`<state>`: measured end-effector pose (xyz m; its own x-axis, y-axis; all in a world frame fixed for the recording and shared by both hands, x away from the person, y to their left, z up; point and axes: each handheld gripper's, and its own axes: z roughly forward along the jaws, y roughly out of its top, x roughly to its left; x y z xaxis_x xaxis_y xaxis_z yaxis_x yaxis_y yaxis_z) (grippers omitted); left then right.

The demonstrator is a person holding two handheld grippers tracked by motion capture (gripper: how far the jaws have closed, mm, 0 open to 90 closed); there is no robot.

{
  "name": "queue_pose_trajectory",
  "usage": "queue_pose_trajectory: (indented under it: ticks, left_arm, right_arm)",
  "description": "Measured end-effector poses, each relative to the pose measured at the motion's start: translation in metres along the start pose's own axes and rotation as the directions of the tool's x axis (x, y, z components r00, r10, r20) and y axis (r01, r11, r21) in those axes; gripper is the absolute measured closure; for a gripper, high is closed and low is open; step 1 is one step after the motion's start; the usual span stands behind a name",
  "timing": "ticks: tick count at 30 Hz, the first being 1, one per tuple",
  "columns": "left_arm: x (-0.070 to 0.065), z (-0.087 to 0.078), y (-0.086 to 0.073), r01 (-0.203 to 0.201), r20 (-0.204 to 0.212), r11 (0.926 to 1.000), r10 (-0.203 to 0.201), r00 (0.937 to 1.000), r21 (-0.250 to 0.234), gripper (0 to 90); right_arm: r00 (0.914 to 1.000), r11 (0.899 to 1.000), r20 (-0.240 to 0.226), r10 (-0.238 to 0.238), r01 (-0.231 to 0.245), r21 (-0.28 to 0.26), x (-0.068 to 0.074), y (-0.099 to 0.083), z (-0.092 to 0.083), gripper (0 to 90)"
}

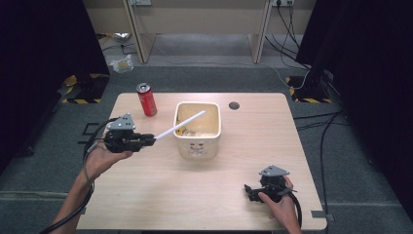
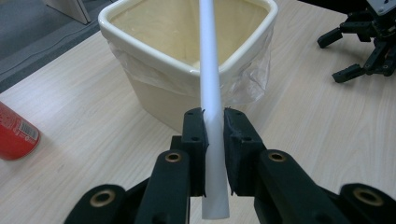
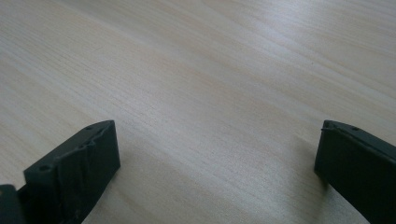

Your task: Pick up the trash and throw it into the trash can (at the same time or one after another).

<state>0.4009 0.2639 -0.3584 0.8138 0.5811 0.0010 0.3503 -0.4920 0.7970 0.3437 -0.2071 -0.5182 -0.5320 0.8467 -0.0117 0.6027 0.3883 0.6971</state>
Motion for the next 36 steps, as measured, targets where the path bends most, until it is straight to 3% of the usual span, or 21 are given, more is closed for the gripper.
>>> queue_pose_trajectory:
  ticks: [19, 28, 33, 36]
  left_arm:
    - [-0.001, 0.017, 0.02, -0.023, 0.008, 0.9994, 0.023, 0.9997, 0.026, 78.7]
    - [0.001, 0.027, 0.026, -0.017, 0.016, 0.9992, 0.016, 0.9997, 0.037, 78.4]
    - [0.002, 0.029, 0.029, -0.008, 0.012, 0.9999, 0.008, 0.9999, 0.01, 77.9]
    - [0.003, 0.028, 0.032, 0.005, 0.002, 0.9995, -0.005, 1.0, -0.031, 69.8]
  right_arm:
    - [1.0, 1.0, 0.001, -0.003, 0.003, -0.002, 0.0, 0.0, 0.0, 0.1]
    - [1.0, 1.0, 0.001, 0.001, -0.001, 0.0, 0.0, 0.0, 0.0, 0.1]
    - [1.0, 1.0, 0.001, 0.0, 0.0, 0.0, 0.0, 0.0, 0.0, 0.1]
    - [1.0, 1.0, 0.001, 0.001, -0.001, 0.0, 0.0, 0.0, 0.0, 0.1]
